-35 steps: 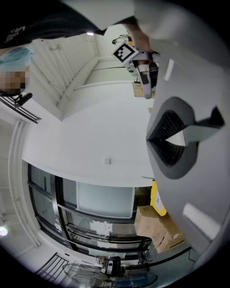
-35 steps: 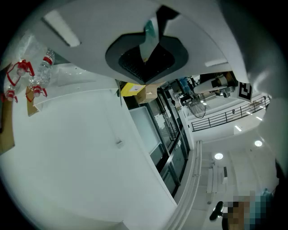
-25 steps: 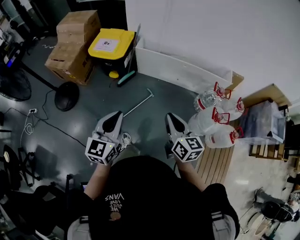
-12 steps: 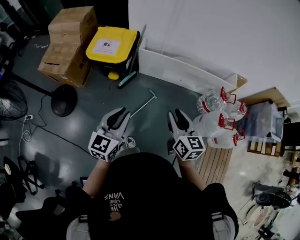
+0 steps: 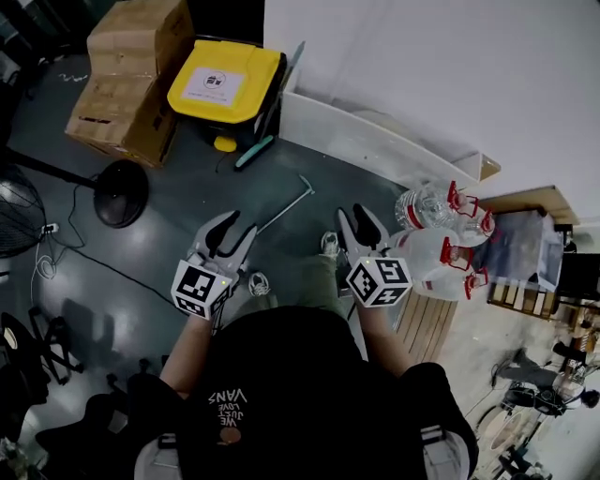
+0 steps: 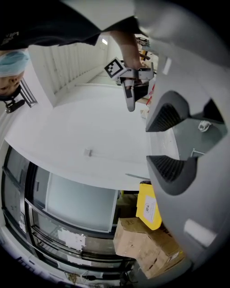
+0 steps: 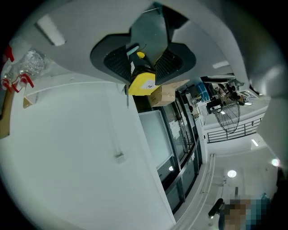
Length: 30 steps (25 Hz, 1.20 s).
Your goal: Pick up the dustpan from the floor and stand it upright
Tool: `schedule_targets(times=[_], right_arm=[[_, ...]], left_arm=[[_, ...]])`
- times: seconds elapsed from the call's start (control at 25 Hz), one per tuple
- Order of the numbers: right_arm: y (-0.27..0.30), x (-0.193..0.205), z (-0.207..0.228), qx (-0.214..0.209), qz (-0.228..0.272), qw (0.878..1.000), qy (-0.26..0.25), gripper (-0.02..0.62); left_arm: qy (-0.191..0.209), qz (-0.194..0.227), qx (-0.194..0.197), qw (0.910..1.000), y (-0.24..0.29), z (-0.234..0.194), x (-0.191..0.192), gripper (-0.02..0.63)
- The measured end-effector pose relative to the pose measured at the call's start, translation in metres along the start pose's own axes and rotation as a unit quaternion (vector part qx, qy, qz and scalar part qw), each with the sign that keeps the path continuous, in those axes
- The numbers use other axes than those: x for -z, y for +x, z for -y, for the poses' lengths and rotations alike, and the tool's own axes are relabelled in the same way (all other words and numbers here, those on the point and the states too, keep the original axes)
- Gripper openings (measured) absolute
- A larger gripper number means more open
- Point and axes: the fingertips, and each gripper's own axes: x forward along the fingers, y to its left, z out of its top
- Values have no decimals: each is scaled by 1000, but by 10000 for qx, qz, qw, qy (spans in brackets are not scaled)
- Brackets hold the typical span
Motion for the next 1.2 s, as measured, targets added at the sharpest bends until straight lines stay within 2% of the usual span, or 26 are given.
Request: schedule_targets(times=[0.12,0.36,0.52,0.64,0.96,1.12,1.2], right_arm=[[33,0,19,-170,-254,9995,-95,147],[96,21,53,-700,-1146,9903,-346,161],[139,39,76,-920,-1615,9814,-472,161],[172,60,94,-995,-1880,9756,-543,160],[250,157,135,-1138,-2671,9538,-770,160],[289,218,157,-947,-2959,9490,-534,159],[307,249,169,-843,-3006,9481,-604,160]], left_arm=[[-111,-27,-217,9997,17,-15,7,176],[-355,-105,-976,9945,52,-46,21,212],[-523,-126,-1255,9906,79,-63,35,213],[-667,-325,-1392,9875,96,-74,60,216],[-1057,-772,-1657,9774,131,-100,142,222],[-1217,-918,-1596,9753,148,-113,201,222],[-1370,-1063,-1541,9727,158,-119,234,222]])
